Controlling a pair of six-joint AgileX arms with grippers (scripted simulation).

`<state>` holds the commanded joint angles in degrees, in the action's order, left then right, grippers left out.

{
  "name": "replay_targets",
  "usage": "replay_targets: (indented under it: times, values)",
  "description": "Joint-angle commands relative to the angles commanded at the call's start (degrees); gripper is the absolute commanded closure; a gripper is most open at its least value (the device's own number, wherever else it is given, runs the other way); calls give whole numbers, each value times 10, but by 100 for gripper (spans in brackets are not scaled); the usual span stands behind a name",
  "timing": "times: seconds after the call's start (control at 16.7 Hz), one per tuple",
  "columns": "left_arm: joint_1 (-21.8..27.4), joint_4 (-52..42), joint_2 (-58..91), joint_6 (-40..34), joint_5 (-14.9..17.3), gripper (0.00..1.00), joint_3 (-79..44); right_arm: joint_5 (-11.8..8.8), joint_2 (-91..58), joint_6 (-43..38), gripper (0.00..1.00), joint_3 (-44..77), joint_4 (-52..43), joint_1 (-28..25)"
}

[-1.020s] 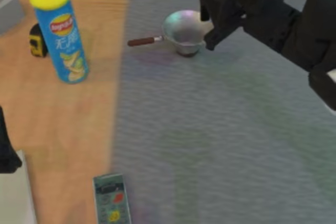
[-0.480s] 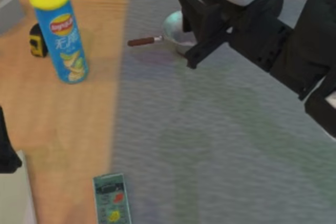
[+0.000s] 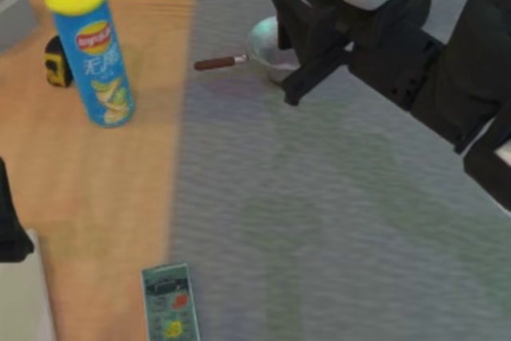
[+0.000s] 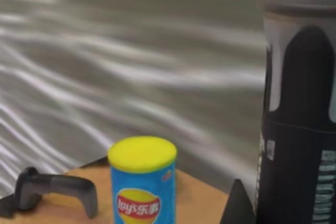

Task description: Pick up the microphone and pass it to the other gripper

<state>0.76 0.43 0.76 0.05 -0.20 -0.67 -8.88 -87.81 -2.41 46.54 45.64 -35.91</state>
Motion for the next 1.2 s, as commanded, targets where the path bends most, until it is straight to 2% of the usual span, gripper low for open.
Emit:
replay_targets:
  times: [0.24,0.9,1.08,1.2]
  values:
    - [77,40,87,5,-26,0,-63,0,0,0,100,0,0,0]
    - [411,214,545,29,-155,0,-337,0,0,0,100,0,0,0]
    - [464,240,614,33,-174,0,-380,0,0,0,100,0,0,0]
    - [477,247,632,34,-179,0,-391,0,0,0,100,0,0,0]
